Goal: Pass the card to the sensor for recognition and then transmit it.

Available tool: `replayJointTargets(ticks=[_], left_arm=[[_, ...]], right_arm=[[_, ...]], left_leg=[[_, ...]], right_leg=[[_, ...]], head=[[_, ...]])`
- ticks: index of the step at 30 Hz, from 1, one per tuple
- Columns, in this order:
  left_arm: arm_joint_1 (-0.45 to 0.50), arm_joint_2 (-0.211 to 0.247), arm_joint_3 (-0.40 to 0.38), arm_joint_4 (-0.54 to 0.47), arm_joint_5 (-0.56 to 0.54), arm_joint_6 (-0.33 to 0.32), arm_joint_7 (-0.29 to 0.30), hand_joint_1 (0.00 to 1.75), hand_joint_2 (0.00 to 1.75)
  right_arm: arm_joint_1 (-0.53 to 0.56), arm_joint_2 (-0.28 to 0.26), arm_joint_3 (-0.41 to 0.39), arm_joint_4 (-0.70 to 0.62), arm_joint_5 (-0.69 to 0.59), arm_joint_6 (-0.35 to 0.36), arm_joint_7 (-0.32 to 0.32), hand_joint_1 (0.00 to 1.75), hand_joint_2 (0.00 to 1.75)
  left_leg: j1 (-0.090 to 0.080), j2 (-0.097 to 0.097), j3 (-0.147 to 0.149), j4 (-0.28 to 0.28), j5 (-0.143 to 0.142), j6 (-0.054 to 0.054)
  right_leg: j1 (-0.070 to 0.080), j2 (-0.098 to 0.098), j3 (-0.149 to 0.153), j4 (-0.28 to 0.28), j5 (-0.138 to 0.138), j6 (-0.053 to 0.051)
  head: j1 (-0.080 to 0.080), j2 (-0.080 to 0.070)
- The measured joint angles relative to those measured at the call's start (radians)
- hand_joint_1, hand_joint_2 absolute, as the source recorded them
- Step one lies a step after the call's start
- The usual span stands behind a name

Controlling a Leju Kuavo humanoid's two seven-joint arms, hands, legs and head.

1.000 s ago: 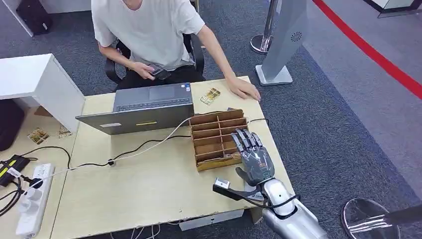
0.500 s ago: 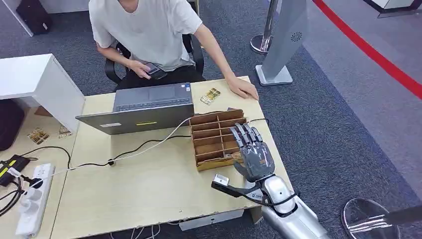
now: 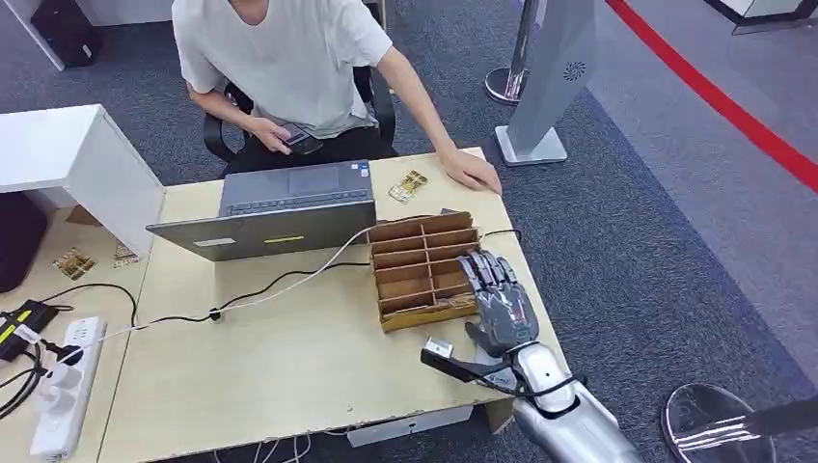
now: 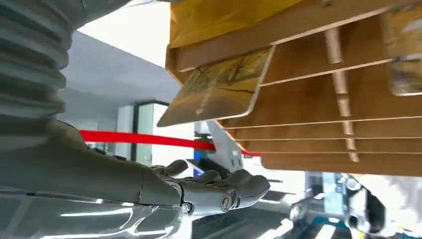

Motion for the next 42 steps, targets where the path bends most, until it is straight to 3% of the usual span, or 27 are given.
replayJointTargets(ticks=[9, 24, 31, 42], left_arm=[[0.000, 0.000, 0.005, 0.000, -0.005, 0.000, 0.000, 0.00, 1.75], [0.000, 0.000, 0.006, 0.000, -0.025, -0.014, -0.013, 0.00, 1.75], [-0.002, 0.000, 0.006, 0.000, -0.035, 0.033, -0.018, 0.00, 1.75], [-0.002, 0.000, 0.016, 0.000, -0.050, 0.017, 0.008, 0.00, 1.75]], right_arm=[[-0.004, 0.005, -0.025, 0.016, -0.051, -0.022, -0.046, 1.75, 1.75], [-0.009, 0.008, -0.029, 0.040, -0.033, -0.025, -0.050, 1.75, 1.75], [-0.011, 0.011, -0.032, 0.046, -0.056, -0.030, -0.060, 1.75, 1.75], [-0.099, 0.009, -0.050, -0.077, -0.210, 0.082, -0.091, 1.75, 1.75]], left_leg=[[0.000, 0.000, 0.000, 0.000, 0.000, 0.000], [0.000, 0.000, 0.000, 0.000, 0.000, 0.000], [0.000, 0.000, 0.000, 0.000, 0.000, 0.000], [0.000, 0.001, 0.000, 0.000, 0.000, 0.000]], right_leg=[[0.000, 0.000, 0.000, 0.000, 0.000, 0.000], [0.000, 0.000, 0.000, 0.000, 0.000, 0.000], [0.000, 0.000, 0.000, 0.000, 0.000, 0.000], [0.000, 0.001, 0.000, 0.000, 0.000, 0.000]], head=[[0.000, 0.000], [0.000, 0.000], [0.000, 0.000], [0.000, 0.000]])
